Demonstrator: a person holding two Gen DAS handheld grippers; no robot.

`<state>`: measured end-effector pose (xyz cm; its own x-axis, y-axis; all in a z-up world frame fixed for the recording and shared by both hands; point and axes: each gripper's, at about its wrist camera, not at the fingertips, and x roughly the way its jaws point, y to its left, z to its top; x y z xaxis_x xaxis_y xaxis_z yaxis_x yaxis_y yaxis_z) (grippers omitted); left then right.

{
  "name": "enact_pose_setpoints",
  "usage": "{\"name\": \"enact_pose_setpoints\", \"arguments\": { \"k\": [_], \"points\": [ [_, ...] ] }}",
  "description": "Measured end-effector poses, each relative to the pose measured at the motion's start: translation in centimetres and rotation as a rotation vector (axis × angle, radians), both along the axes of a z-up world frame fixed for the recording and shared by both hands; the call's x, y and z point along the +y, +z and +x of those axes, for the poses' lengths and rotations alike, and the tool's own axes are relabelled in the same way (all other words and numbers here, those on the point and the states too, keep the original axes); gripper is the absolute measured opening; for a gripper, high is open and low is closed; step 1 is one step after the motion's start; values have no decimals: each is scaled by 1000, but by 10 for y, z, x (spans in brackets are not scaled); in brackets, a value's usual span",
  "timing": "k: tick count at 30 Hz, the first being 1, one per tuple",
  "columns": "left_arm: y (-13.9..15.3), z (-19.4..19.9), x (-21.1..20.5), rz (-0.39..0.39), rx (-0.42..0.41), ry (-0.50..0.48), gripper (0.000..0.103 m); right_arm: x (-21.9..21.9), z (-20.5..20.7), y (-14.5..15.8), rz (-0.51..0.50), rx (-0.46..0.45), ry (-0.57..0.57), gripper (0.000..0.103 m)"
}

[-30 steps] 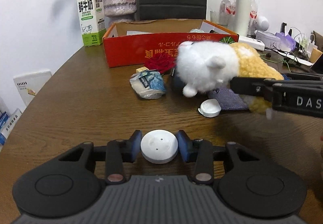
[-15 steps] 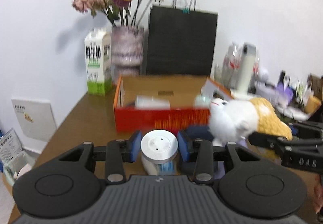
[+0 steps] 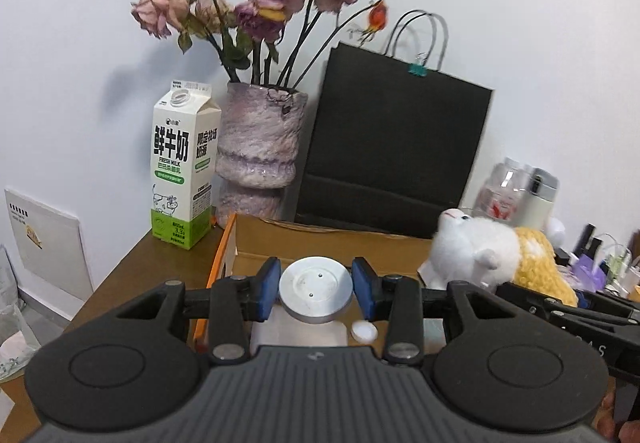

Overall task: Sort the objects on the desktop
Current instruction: 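Carry the plush toy and white cap over the cardboard box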

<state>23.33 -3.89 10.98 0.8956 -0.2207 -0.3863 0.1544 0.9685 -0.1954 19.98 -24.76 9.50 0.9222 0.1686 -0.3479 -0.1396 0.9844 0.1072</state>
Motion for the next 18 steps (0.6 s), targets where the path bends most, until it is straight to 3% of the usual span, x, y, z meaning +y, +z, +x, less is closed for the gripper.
{"name": "enact_pose_setpoints", "arguments": {
  "k": [8,14,18],
  "points": [
    [-29,76,-5,23,77,14,40,-6,78,-28,27,64,-11,47],
    [-49,127,-6,42,146,28,40,2,128,-43,-6,104,11,47],
    [-71,148,-16,73,226,13,40,11,147,-65,-4,181,50,47]
  ]
}}
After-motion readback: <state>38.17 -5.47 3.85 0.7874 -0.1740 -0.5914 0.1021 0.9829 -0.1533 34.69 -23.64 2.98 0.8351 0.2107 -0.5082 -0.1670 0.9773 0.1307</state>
